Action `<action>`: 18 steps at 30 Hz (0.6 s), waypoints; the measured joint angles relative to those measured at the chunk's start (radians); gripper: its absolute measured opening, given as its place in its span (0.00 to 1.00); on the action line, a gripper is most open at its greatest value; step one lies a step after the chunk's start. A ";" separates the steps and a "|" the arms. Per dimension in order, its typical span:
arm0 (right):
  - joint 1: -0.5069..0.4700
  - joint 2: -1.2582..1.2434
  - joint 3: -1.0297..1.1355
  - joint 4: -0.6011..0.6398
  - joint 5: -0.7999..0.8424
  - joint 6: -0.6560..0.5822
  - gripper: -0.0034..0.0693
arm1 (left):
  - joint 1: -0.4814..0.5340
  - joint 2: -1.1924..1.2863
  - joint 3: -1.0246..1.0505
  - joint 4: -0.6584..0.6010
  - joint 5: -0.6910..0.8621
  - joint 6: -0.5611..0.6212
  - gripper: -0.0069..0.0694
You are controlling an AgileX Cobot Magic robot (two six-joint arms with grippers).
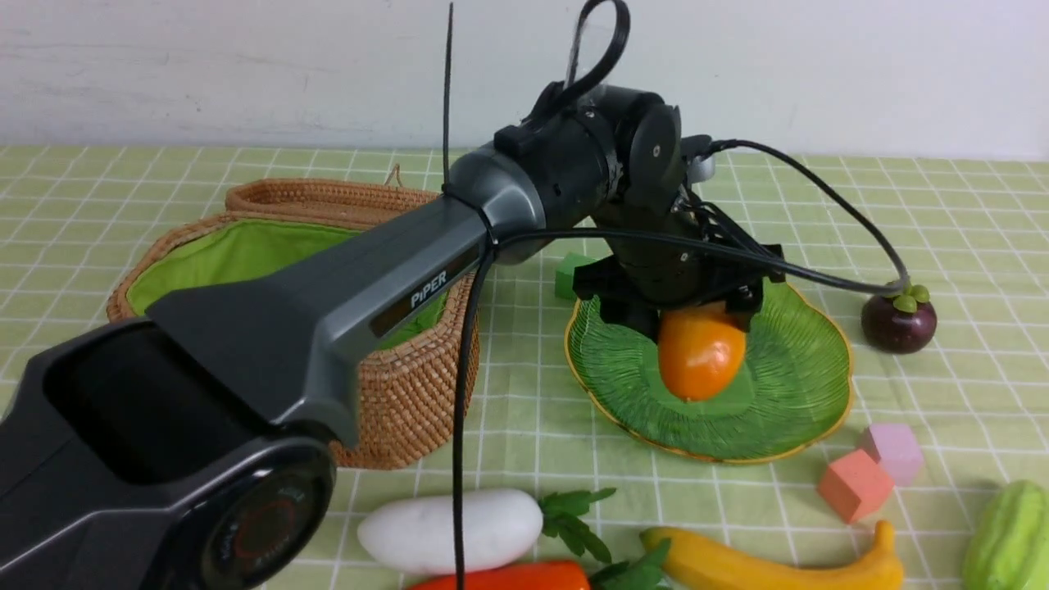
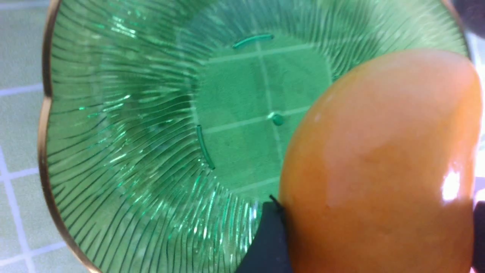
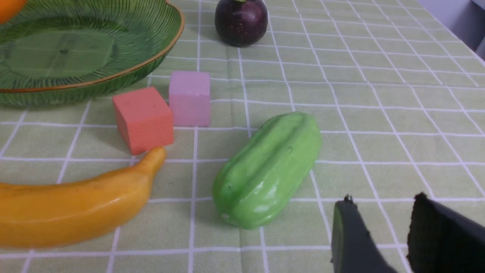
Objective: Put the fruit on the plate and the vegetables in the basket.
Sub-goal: Grab the mango with your left arm and place it on the right plate
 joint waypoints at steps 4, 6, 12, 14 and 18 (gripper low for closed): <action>0.000 0.000 0.000 0.000 0.000 0.000 0.38 | 0.000 -0.004 0.000 0.003 0.003 0.012 0.89; 0.000 0.000 0.000 0.000 0.000 0.000 0.38 | 0.000 -0.004 0.000 0.007 0.002 0.033 0.89; 0.000 0.000 0.000 0.000 0.000 0.000 0.38 | 0.000 -0.004 0.000 0.028 -0.054 0.081 0.89; 0.000 0.000 0.000 0.000 0.000 0.000 0.38 | 0.000 -0.004 0.000 0.039 -0.070 0.100 0.90; 0.000 0.000 0.000 0.000 0.000 0.000 0.38 | 0.000 -0.004 0.000 0.048 -0.074 0.109 0.91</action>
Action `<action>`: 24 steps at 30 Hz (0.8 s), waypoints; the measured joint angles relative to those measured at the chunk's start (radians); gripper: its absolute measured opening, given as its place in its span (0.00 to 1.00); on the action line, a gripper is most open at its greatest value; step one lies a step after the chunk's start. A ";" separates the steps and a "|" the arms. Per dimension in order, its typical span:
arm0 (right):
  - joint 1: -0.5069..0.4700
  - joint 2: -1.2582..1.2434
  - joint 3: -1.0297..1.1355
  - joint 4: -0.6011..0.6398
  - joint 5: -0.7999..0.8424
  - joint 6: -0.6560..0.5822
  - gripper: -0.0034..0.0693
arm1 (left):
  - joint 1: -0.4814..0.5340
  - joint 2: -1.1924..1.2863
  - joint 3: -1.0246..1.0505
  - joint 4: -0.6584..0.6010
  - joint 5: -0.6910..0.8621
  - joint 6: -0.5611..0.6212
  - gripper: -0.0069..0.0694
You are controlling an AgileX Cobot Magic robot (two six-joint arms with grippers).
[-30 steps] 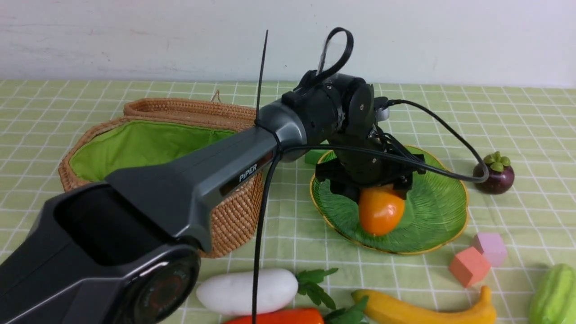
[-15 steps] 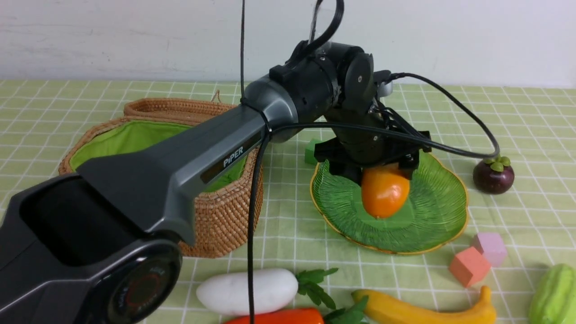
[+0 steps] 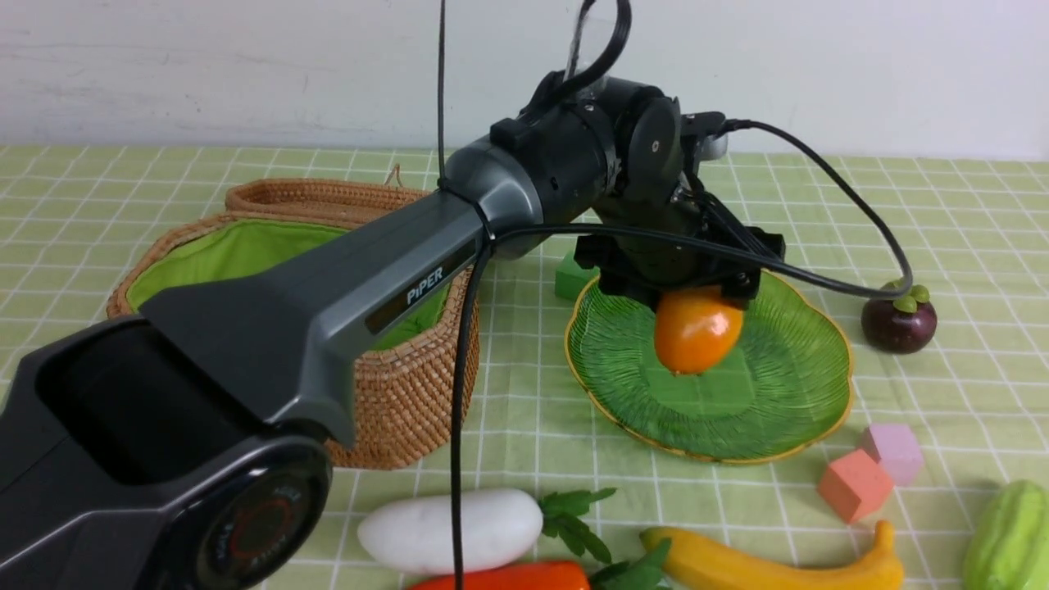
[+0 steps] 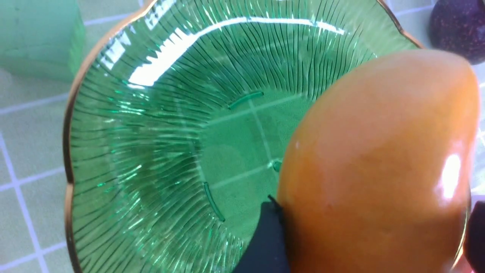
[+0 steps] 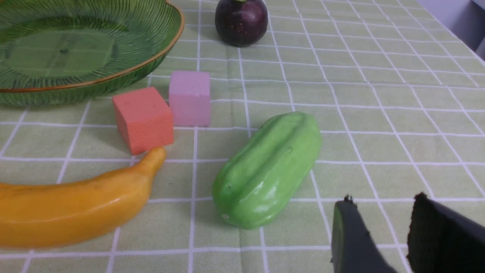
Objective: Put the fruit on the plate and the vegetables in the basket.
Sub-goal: Grab the mango with your left arm and place it on the right plate, then take a daikon with your left arm and place it on the basket on the left.
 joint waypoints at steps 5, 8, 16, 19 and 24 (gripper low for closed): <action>0.000 0.000 0.000 0.000 0.000 0.000 0.38 | 0.000 0.000 0.000 0.019 -0.001 0.008 0.92; 0.000 0.000 0.000 0.000 0.000 0.000 0.38 | 0.000 0.000 0.000 0.034 -0.001 0.007 0.92; 0.000 0.000 0.000 0.000 0.000 0.000 0.38 | 0.000 -0.046 0.000 0.045 0.125 0.129 0.85; 0.000 0.000 0.000 0.000 0.000 0.000 0.38 | 0.000 -0.119 0.000 0.055 0.264 0.204 0.75; 0.000 0.000 0.000 0.000 0.000 0.000 0.38 | 0.000 -0.263 0.003 0.088 0.350 0.281 0.51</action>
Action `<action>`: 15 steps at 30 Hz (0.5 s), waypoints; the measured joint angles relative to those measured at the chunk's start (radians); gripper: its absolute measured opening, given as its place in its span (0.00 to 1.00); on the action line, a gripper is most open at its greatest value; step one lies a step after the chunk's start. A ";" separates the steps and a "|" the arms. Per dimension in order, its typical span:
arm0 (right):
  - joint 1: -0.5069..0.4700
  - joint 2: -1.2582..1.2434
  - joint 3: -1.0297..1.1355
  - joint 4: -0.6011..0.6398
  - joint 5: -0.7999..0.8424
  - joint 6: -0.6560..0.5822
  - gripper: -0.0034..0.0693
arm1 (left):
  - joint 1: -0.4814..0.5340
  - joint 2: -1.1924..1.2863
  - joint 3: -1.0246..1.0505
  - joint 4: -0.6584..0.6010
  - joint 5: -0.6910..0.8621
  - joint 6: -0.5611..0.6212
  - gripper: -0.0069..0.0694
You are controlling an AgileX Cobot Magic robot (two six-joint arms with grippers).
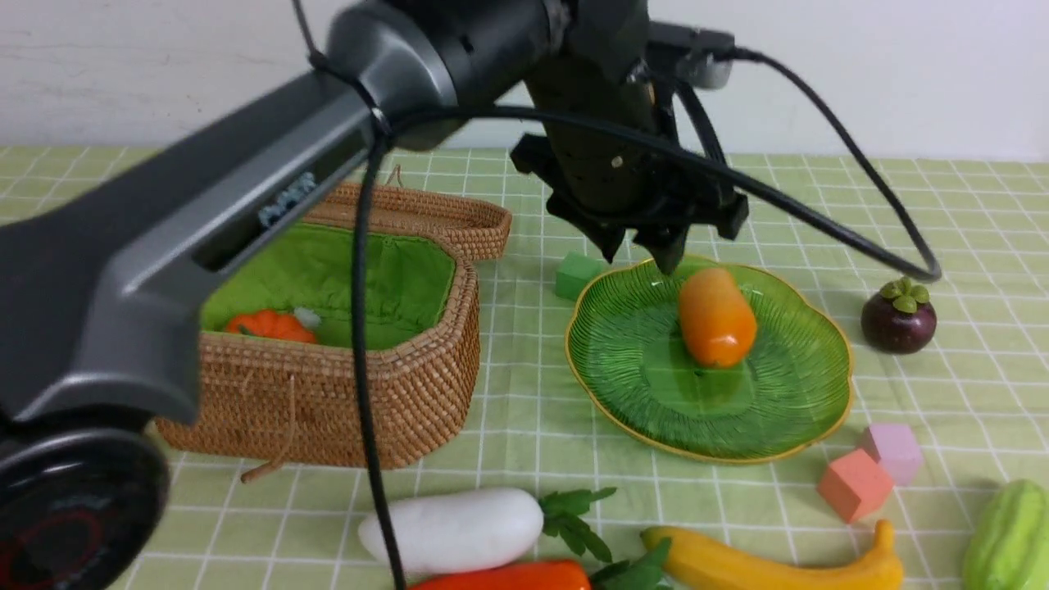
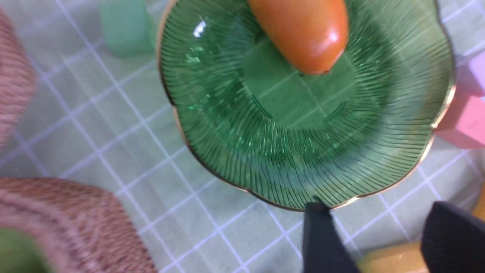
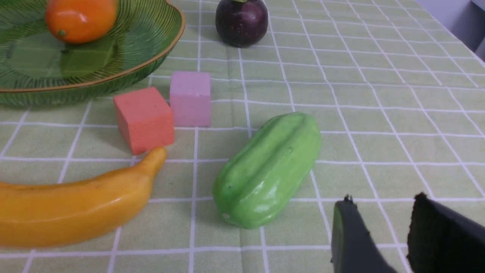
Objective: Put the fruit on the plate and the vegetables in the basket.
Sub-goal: Take a daikon with your left arm and place it on the basket on the left.
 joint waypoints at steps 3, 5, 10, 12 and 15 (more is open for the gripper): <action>0.000 0.000 0.000 0.000 0.000 0.000 0.38 | 0.000 -0.092 0.038 0.019 0.000 0.009 0.34; 0.000 0.000 0.000 0.000 0.000 0.000 0.38 | 0.000 -0.160 0.108 0.024 0.000 0.024 0.24; 0.000 0.000 0.000 0.000 0.000 0.000 0.38 | 0.000 -0.279 0.359 0.025 0.000 0.087 0.20; 0.000 0.000 0.000 0.000 0.000 0.000 0.38 | 0.000 -0.330 0.494 0.026 0.000 0.138 0.25; 0.000 0.000 0.000 0.000 0.000 0.000 0.38 | 0.000 -0.368 0.637 0.032 0.000 0.191 0.38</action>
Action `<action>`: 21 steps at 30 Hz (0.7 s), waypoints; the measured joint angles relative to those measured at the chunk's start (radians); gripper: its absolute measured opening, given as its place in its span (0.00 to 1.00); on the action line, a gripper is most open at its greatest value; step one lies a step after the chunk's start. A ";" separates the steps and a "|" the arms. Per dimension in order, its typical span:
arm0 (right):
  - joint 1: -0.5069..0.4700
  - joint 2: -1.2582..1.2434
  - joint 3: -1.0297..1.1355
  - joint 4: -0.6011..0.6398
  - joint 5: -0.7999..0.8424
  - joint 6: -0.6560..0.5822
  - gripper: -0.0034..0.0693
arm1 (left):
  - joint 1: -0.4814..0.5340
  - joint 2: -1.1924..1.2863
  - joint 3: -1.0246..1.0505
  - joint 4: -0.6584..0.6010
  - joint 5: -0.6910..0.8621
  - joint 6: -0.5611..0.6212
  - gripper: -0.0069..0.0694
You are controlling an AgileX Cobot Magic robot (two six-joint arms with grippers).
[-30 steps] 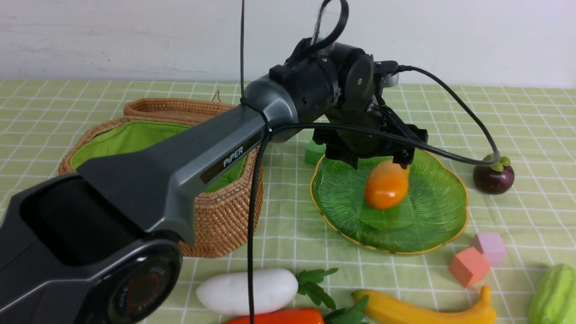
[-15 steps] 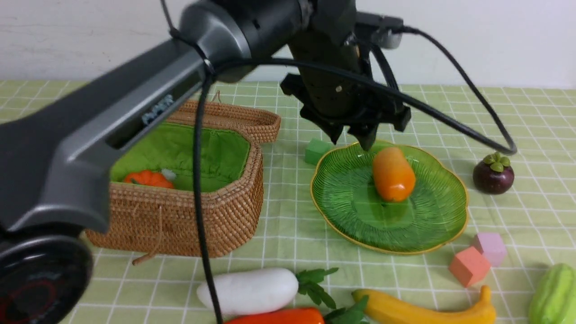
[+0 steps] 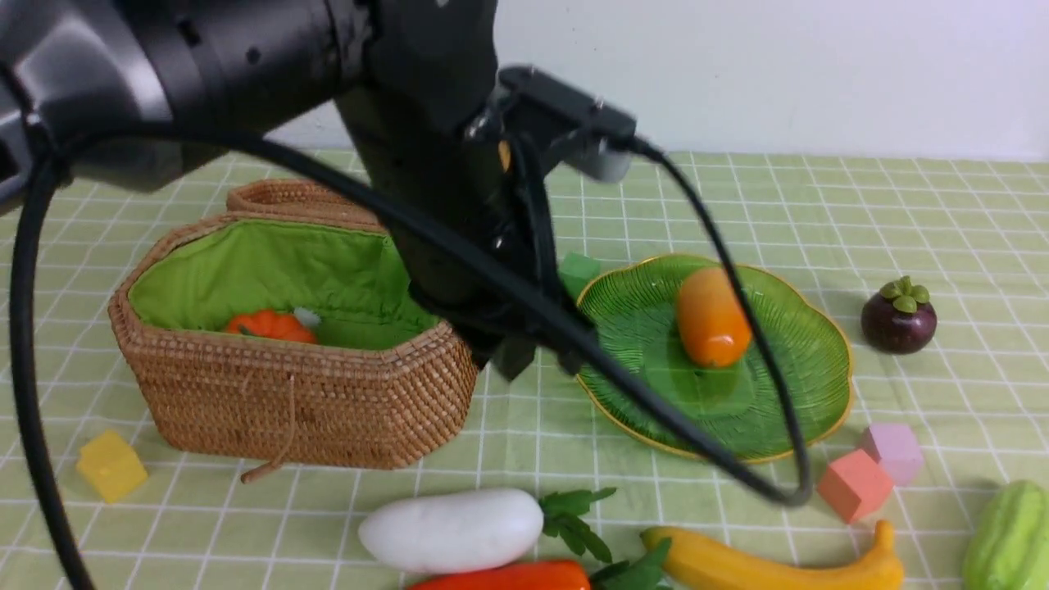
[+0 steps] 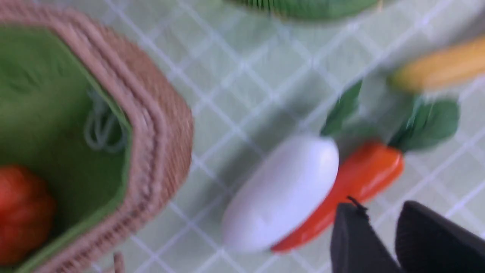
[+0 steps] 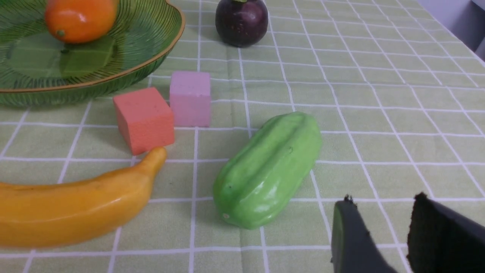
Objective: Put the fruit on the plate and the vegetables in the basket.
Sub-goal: Take a daikon with your left arm and place it on the basket on the left.
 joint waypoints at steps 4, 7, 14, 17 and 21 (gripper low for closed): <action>0.000 0.000 0.000 0.000 0.000 0.000 0.38 | -0.001 -0.004 0.172 0.009 -0.029 0.127 0.67; 0.000 0.000 0.000 0.000 0.000 0.000 0.38 | -0.001 0.021 0.253 0.009 -0.093 0.300 0.87; 0.000 0.000 0.000 0.000 0.000 0.000 0.38 | -0.001 0.094 0.292 -0.010 -0.155 0.707 0.94; 0.000 0.000 0.000 0.000 0.000 0.000 0.38 | -0.003 0.112 0.293 -0.021 -0.206 0.763 0.88; 0.000 0.000 0.000 0.000 0.000 0.000 0.38 | -0.003 0.113 0.293 -0.023 -0.279 0.770 0.80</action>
